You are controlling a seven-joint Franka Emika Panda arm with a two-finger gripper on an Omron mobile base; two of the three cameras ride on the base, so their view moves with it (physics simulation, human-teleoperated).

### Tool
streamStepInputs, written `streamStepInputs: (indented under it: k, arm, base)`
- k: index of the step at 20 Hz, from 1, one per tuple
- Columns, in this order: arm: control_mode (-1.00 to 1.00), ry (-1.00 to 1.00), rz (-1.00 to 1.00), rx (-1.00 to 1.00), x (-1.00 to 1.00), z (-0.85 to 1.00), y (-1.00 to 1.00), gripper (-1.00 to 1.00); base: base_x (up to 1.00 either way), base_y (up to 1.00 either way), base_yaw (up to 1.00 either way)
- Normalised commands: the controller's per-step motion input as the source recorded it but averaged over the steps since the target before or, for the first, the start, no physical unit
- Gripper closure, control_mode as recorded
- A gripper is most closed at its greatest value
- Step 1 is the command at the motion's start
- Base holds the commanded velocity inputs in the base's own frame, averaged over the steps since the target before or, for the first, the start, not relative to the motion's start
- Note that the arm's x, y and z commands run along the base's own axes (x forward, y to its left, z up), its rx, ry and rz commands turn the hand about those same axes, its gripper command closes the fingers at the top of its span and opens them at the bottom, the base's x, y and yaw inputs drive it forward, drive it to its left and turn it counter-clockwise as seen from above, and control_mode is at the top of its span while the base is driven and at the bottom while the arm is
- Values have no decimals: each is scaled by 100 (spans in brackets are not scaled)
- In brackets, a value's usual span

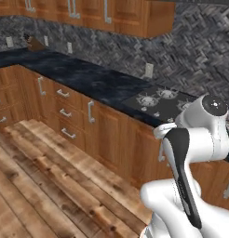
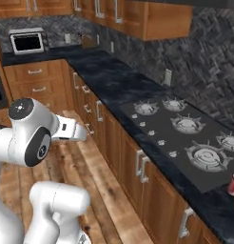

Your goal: Four empty soda cans are scattered around the kitchen. Gather all the cans and cluster them next to the stove for recycling.

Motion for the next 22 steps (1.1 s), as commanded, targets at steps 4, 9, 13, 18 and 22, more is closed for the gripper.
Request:
streamStepInputs:
  k: [4,9,13,18,22]
  arm:
    - [100,0,0,0,0,0,0,-100]
    - [100,0,0,0,0,0,0,-100]
    - [100,0,0,0,0,0,0,-100]
    - [100,0,0,0,0,0,0,-100]
    - [100,0,0,0,0,0,0,-100]
  base:
    - [19,5,44]
    - [92,25,18]
    - [98,39,12]
    - [86,39,16]
    - [16,2,47]
